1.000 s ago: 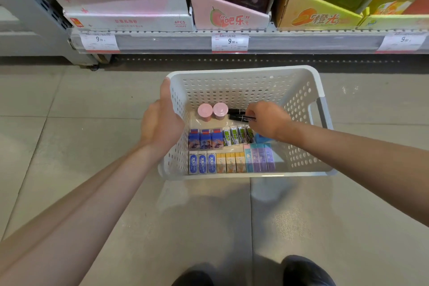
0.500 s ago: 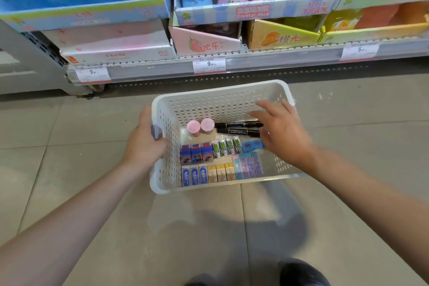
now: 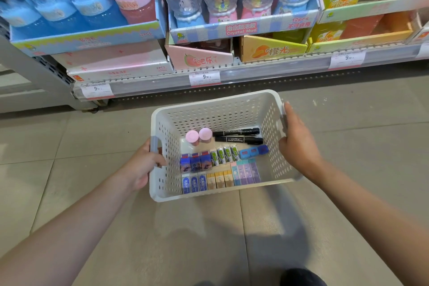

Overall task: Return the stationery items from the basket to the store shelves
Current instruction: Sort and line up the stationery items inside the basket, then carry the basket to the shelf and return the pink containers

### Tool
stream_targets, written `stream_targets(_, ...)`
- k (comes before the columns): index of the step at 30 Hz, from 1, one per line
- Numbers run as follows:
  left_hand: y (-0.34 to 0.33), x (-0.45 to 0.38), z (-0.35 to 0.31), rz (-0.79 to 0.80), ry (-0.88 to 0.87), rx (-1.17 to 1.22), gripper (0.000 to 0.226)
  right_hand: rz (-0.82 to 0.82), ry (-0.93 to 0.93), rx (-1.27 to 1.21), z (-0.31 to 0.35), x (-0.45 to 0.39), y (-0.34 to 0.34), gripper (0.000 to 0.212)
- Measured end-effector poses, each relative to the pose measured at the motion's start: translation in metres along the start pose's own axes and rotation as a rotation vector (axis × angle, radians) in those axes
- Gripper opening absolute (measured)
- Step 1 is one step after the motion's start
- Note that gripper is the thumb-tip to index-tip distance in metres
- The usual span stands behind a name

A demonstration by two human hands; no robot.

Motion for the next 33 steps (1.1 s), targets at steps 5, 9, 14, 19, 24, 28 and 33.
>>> stream_targets(5, -0.003, 0.002, 0.001, 0.023, 0.014, 0.047, 0.072, 0.048, -0.063, -0.022, -0.001, -0.003, -0.002, 0.075)
stream_targets(9, -0.004, 0.004, 0.001, 0.033, 0.001, 0.064, 0.073, 0.029, -0.080, -0.023, 0.001, -0.003, 0.000, 0.075)
stream_targets(14, 0.000, 0.000, -0.005, 0.037, -0.056, 0.022, 0.079, 0.018, -0.110, -0.002, 0.004, 0.000, 0.003, 0.074)
stream_targets(19, 0.008, 0.001, -0.028, 0.039, -0.155, -0.048, 0.092, 0.010, -0.131, -0.002, 0.018, 0.000, 0.016, 0.071)
stream_targets(24, 0.020, 0.009, -0.052, 0.044, -0.213, -0.052, 0.093, -0.006, -0.119, 0.012, 0.041, -0.004, 0.034, 0.070)
stream_targets(28, 0.029, 0.029, -0.080, 0.050, -0.285, -0.049, 0.092, -0.035, -0.127, -0.008, 0.063, -0.004, 0.055, 0.070)
stream_targets(33, 0.044, 0.059, -0.114, 0.047, -0.305, -0.045, 0.090, -0.028, -0.121, -0.028, 0.096, 0.001, 0.089, 0.070)
Point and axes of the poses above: each hand's wrist, its own x-axis away from the middle knuckle, its own y-axis out of the back of the hand, z = x × y, the point moved 2 cm from there along -x, towards the middle knuckle, and after that the axes turned 13 degrees about -z, right-handed, at the moved point
